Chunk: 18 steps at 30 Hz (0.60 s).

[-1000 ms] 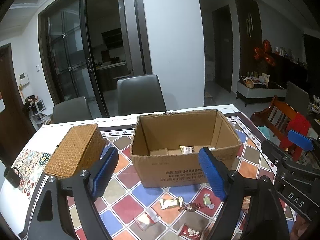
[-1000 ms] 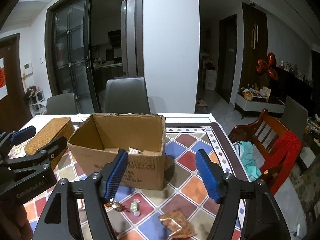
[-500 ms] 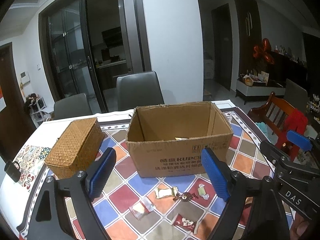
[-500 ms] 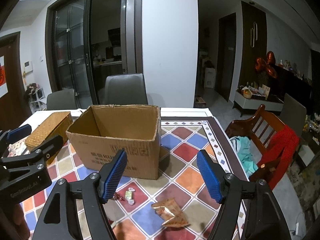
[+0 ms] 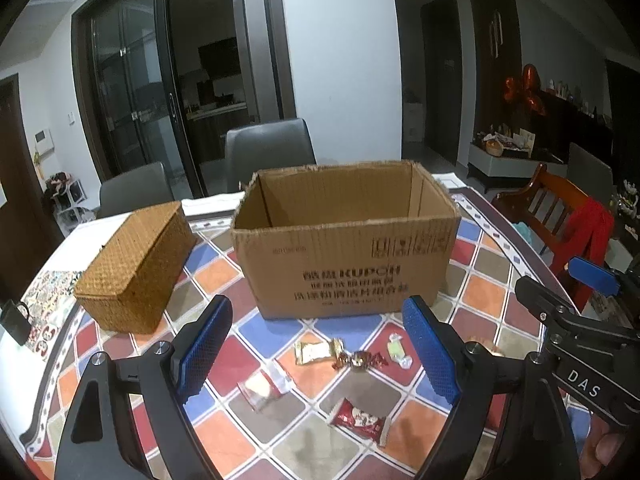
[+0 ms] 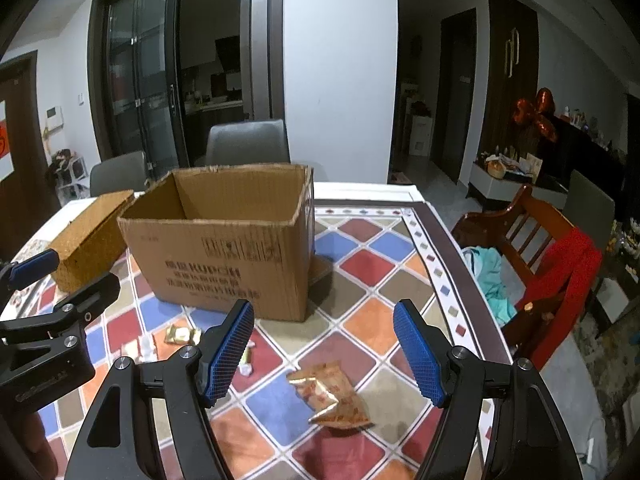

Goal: Organize snacks
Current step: 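Withdraw both open grippers from the box toward the remaining snacks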

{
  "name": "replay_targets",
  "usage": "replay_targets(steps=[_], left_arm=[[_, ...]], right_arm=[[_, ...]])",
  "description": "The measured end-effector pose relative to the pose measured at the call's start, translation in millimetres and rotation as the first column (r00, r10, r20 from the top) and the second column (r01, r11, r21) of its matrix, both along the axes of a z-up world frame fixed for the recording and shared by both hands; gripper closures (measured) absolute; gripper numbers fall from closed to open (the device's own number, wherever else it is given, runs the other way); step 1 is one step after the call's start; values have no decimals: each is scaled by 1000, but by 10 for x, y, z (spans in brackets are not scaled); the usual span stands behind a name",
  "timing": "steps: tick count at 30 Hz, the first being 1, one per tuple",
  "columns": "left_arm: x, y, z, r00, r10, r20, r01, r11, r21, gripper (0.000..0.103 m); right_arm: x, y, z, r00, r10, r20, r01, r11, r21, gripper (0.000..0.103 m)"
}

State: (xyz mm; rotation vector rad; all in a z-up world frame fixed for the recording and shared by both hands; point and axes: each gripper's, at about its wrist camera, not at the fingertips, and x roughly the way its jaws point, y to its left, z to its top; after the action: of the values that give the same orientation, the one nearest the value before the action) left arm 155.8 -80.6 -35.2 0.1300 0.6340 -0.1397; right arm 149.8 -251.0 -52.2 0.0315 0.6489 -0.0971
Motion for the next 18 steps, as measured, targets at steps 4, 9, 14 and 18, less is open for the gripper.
replay_targets(steps=[4,9,14,18], left_arm=[[-22,7,-138,1000,-1,-30,0,1000,-3,13],[-33,4,-304,998,0,-67,0,1000,4,13],[-46,-8,-456,995,2,-96,-1,1000,12,13],[-46,-5,-584,992,2,-124,-1,1000,11,13]], right_arm=[[-4,7,-112,1000,5,-22,-5,1000,2,30],[-2,3,-282,998,10,-59,-10,1000,1,30],[7,-17,-434,996,12,-89,-12,1000,2,30],[30,-31,-551,994,16,-111,-16,1000,1,30]])
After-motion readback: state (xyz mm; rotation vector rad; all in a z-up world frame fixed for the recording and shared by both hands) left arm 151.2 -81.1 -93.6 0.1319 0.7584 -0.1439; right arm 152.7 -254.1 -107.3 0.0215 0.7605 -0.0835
